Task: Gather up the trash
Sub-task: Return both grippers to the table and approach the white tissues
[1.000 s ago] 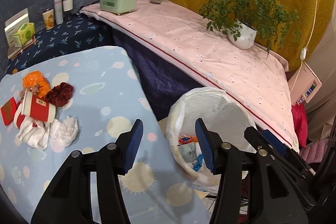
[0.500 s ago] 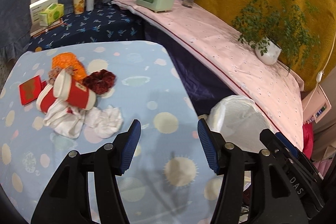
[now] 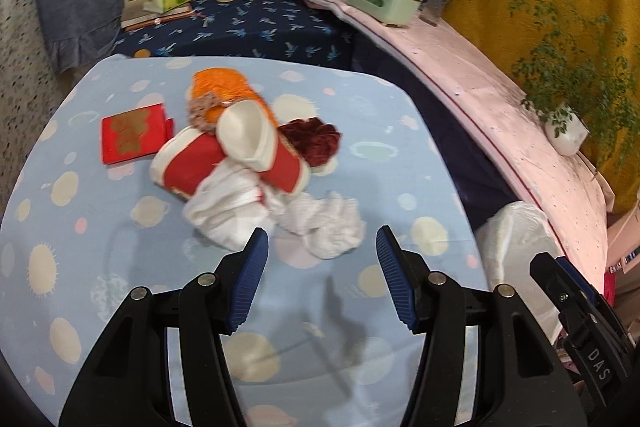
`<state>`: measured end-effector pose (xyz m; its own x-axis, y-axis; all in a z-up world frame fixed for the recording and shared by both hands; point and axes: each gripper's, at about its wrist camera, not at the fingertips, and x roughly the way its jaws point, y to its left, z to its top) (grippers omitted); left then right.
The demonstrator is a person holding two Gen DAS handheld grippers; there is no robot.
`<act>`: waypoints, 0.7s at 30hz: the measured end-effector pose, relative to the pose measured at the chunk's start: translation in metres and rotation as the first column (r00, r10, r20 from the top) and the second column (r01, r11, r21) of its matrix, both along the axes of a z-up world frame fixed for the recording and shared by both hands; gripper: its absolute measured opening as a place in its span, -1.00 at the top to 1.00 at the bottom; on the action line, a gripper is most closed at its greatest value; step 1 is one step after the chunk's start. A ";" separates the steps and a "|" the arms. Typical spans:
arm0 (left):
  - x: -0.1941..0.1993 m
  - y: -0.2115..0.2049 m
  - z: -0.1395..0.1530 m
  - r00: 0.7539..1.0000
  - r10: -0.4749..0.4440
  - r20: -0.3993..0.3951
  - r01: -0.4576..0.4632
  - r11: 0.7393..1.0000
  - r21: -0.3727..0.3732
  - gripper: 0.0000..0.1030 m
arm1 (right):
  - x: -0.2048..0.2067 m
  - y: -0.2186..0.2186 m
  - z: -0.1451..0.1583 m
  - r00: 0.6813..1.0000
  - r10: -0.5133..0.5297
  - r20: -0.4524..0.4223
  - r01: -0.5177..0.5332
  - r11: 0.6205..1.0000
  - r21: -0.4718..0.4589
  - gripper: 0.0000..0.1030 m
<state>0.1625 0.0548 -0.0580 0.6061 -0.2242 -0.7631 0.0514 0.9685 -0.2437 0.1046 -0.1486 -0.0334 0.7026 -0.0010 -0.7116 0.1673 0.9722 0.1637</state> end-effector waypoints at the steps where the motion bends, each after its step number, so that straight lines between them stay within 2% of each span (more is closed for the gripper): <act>1: 0.002 0.006 -0.002 1.000 0.009 -0.005 -0.009 1.000 0.002 -0.04 | 0.003 0.007 -0.002 1.000 0.014 -0.006 -0.014 1.000 -0.003 0.01; 6: 0.009 0.036 -0.019 0.998 0.054 -0.038 -0.053 0.999 0.009 -0.04 | 0.019 0.037 -0.014 0.997 0.074 -0.037 -0.074 0.997 -0.012 0.01; 11: 0.018 0.061 -0.039 0.993 0.084 -0.079 -0.083 0.996 0.014 -0.13 | 0.037 0.062 -0.031 0.990 0.120 -0.078 -0.120 0.993 -0.003 0.01; 21: 0.037 0.079 -0.061 0.988 0.099 -0.115 -0.100 0.995 -0.007 -0.13 | 0.071 0.091 -0.068 0.977 0.155 -0.149 -0.157 0.988 0.001 0.01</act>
<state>0.1994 0.1337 -0.1195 0.5346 -0.1771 -0.8263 -0.0738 0.9643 -0.2544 0.1752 -0.0580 -0.1009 0.5815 0.0919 -0.8083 0.0348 0.9899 0.1376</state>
